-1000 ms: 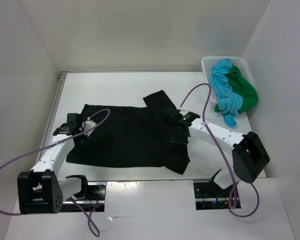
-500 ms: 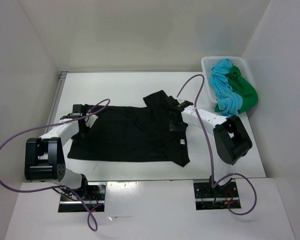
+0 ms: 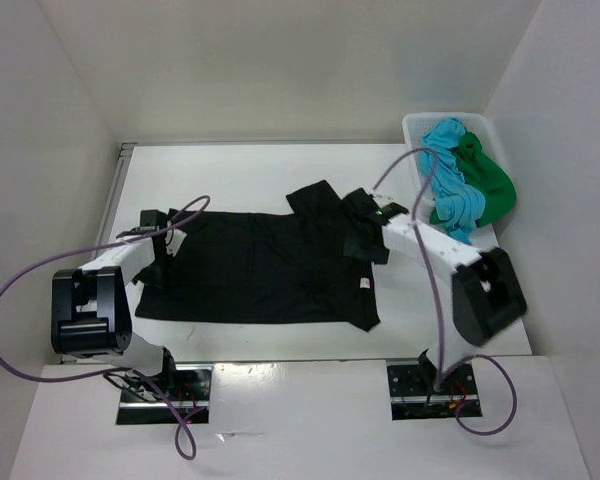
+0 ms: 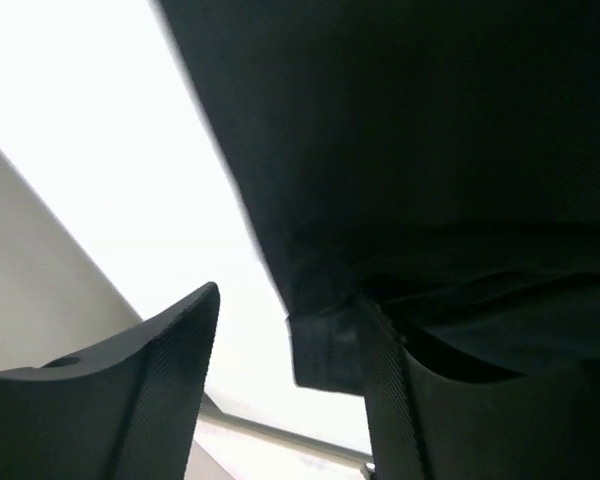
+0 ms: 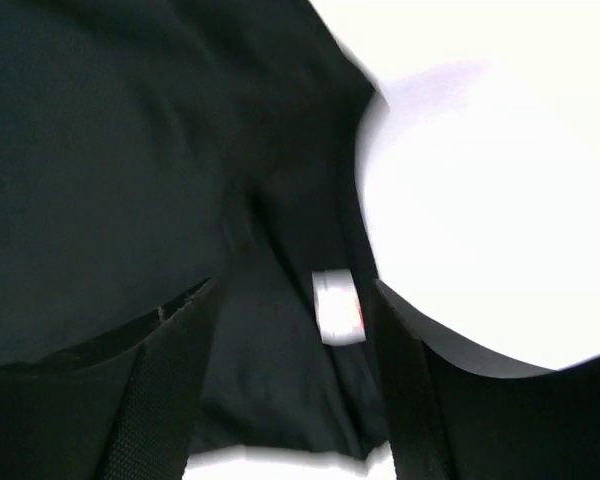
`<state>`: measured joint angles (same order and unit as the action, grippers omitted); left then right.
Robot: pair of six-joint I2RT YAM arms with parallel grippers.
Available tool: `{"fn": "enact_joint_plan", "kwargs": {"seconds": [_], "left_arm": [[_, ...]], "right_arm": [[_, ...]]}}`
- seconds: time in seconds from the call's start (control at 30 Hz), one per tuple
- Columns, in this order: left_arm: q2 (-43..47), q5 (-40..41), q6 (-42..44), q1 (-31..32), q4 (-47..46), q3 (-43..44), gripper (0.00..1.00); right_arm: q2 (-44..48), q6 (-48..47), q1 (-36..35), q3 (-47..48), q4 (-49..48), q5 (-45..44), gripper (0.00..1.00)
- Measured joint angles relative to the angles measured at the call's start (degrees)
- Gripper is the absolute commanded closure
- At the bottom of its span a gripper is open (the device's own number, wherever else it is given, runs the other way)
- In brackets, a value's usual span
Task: Fold and stack the t-shirts
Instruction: Fold the flattened tshirt in 1/3 of the way
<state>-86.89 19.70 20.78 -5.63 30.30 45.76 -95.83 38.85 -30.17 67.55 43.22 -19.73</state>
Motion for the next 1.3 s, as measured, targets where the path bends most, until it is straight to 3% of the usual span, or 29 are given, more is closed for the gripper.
{"fn": "enact_joint_plan", "kwargs": {"seconds": [0.2,0.47,0.57,0.6,0.63,0.67,0.8,0.83,0.87,0.9,0.93,0.97,1.07,1.3], "left_arm": [[2.5,0.0,-1.3,-2.2,2.4,-0.2,0.33],[1.8,1.2,-1.5,-2.0,1.6,-2.6,0.3],[0.9,1.4,-1.3,-1.8,1.9,-2.0,0.41],[0.0,1.4,-1.2,-1.7,2.2,-1.5,0.55],[-0.4,1.5,-1.3,-1.7,2.4,-1.3,0.55],[-1.3,1.4,-1.1,-1.7,2.1,-1.0,0.73],[-4.3,3.2,-1.1,-1.4,2.3,0.2,0.84],[-4.5,3.5,-1.0,-1.3,2.2,0.2,0.84],[-4.5,3.6,-1.0,-1.2,2.2,0.2,0.84],[-4.5,3.7,-1.0,-1.2,2.2,0.1,0.83],[-4.4,3.7,-0.9,-1.2,2.2,0.1,0.73],[-4.4,4.1,-0.2,-1.2,2.1,0.0,0.65],[-4.1,5.5,0.5,-1.5,1.8,0.1,0.41],[-2.4,6.3,0.0,-2.2,2.8,0.4,0.27]], "right_arm": [[18.8,10.7,-0.8,-17.4,1.2,9.3,0.37],[16.6,20.9,-2.2,-28.2,0.2,15.9,0.39],[17.2,22.4,-2.1,-29.2,-0.1,16.8,0.67],[17.2,22.7,-1.9,-29.3,0.2,17.1,0.86],[17.2,23.0,-1.4,-29.4,0.2,17.6,0.94],[17.1,23.5,-1.0,-29.4,0.0,17.9,1.0],[17.3,23.4,3.1,-29.7,-0.8,20.2,1.0],[17.9,23.6,4.3,-30.0,-1.2,20.2,0.99],[18.8,24.0,5.2,-30.4,-1.6,20.1,0.87],[19.9,24.7,6.0,-30.7,-1.7,19.8,0.69],[21.0,25.4,6.6,-30.9,-1.7,19.4,0.41],[22.0,25.8,6.9,-30.9,-1.6,18.3,0.33],[22.8,25.8,7.8,-31.0,-1.5,16.2,0.31],[21.8,26.1,7.8,-30.0,0.7,12.9,0.31]]}}
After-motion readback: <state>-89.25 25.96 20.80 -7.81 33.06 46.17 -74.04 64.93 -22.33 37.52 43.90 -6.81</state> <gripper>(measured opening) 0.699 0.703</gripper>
